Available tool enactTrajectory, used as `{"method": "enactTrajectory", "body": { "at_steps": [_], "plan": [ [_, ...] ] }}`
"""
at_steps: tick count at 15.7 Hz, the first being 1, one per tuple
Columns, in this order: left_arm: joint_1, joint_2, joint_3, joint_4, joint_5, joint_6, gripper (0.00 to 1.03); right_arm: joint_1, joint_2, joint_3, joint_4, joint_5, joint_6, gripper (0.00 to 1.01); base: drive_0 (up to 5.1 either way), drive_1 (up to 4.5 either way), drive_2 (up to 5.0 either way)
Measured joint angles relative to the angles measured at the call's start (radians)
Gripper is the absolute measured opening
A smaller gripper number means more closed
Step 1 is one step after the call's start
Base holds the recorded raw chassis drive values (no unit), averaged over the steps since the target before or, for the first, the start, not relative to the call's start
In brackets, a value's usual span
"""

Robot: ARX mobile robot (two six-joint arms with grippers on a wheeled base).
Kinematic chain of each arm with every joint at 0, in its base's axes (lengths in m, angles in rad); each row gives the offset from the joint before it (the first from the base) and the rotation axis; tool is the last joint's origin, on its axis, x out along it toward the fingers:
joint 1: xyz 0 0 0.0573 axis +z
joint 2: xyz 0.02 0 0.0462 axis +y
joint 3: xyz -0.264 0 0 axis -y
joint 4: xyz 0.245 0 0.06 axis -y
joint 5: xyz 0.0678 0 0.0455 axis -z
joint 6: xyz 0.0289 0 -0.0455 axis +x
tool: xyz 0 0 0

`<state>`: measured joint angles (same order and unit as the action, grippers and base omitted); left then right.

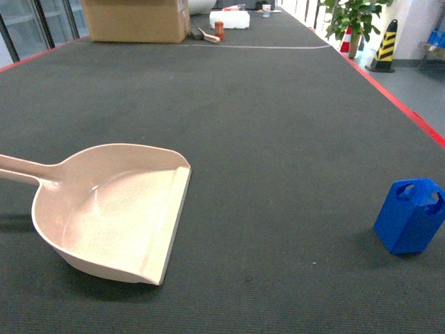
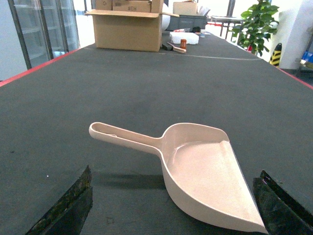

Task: Place part in tray to right shelf

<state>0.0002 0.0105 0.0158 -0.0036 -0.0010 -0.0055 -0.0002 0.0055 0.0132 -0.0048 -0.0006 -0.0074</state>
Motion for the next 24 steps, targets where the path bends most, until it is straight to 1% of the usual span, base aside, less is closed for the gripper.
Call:
{"method": "enactTrajectory", "body": {
  "at_steps": [24],
  "plan": [
    [0.000, 0.000, 0.000, 0.000, 0.000, 0.000, 0.98, 0.000, 0.000, 0.000, 0.000, 0.000, 0.000, 0.98, 0.0, 0.00, 0.0]
  ]
}}
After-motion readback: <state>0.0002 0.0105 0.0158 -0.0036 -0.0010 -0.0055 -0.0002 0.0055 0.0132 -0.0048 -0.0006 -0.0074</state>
